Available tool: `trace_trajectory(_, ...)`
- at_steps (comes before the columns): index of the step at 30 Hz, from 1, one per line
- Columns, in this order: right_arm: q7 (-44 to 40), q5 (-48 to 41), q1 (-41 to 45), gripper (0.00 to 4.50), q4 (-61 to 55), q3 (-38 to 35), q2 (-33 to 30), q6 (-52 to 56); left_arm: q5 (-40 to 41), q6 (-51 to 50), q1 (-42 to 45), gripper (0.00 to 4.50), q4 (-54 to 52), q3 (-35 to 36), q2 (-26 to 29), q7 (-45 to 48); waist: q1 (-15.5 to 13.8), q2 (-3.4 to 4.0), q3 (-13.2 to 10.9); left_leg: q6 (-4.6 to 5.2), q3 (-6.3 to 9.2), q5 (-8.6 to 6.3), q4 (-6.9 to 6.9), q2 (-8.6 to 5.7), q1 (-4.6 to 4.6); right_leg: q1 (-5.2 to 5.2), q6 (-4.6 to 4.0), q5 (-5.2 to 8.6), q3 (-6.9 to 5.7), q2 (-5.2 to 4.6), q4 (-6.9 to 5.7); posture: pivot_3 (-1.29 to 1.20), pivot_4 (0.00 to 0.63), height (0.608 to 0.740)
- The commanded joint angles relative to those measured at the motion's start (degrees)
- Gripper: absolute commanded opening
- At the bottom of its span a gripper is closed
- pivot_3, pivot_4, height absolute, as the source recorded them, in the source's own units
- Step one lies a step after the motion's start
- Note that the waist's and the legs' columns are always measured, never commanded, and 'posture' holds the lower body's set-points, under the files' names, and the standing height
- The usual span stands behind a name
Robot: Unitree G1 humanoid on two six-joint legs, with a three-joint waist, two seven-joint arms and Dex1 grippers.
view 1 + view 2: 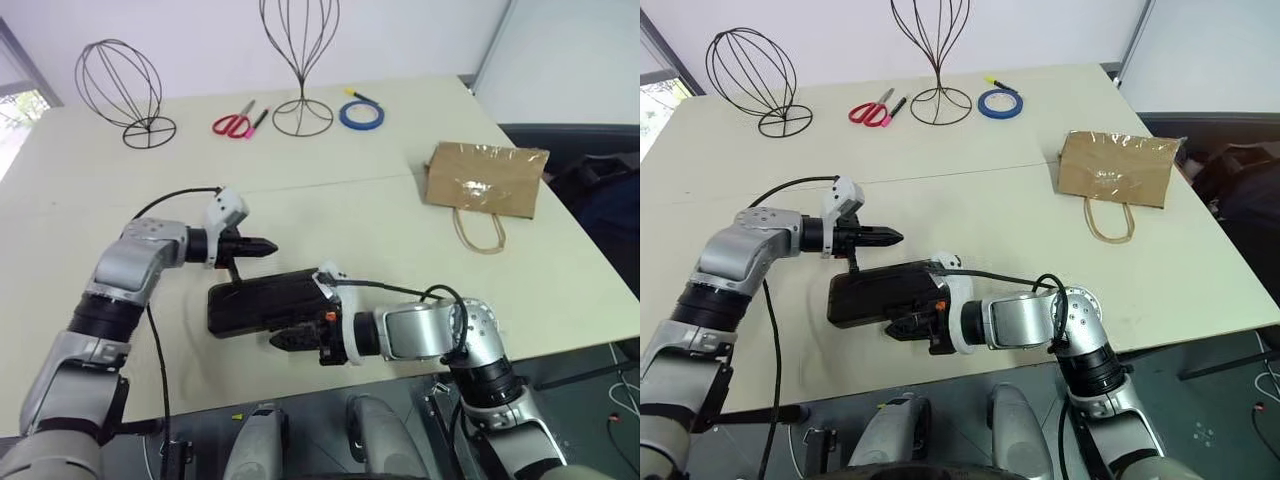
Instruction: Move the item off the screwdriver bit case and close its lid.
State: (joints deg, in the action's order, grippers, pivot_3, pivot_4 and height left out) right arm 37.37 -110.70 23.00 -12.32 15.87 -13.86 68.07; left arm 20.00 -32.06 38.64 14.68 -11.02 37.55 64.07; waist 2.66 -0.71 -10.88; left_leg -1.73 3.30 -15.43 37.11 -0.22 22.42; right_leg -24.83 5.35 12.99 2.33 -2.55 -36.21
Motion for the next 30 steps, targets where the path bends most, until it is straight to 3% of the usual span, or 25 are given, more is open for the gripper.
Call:
trace_trajectory(1, 7.1, -2.3, -1.3, 0.07, -2.1, 2.0, 1.3, -5.9, -1.4, 1.5, 1.1, 0.00, 0.7, -0.1, -0.7, 1.2, 0.0, 0.00, 0.0, 0.00, 0.00, 0.00, 0.00, 0.00, 0.00, 0.00, 0.00, 0.00, 0.00, 0.00, 0.00, 0.00, 0.150, 0.740)
trace_trajectory(7, 15.6, -2.3, -2.9, 0.07, -2.1, 3.7, 2.4, -10.4, -2.7, 1.4, 0.5, 0.00, 0.1, -0.5, -1.8, 2.3, -0.1, -0.01, 0.0, 0.00, 0.01, 0.00, 0.04, 0.02, 0.02, 0.00, 0.01, -0.01, 0.01, -0.02, -0.01, 0.00, 0.150, 0.740)
trace_trajectory(14, 19.7, -2.3, -2.3, 0.07, -2.0, 3.5, 3.1, -13.3, -3.0, 0.6, -0.2, 0.00, -1.4, -1.0, -2.4, 3.3, -0.1, -0.01, 0.0, 0.00, 0.03, 0.00, 0.03, 0.02, 0.02, 0.00, 0.01, -0.01, 0.01, -0.02, -0.01, 0.00, 0.150, 0.740)
trace_trajectory(30, 20.8, -1.9, 1.6, 0.07, -1.2, 4.2, 2.8, -17.5, -7.9, 4.9, -4.2, 0.00, -3.2, -6.4, -2.3, 7.4, -0.1, 0.00, 0.0, 0.01, 0.02, 0.00, 0.03, 0.05, 0.01, 0.00, 0.00, 0.00, 0.02, -0.01, -0.01, 0.00, 0.150, 0.740)
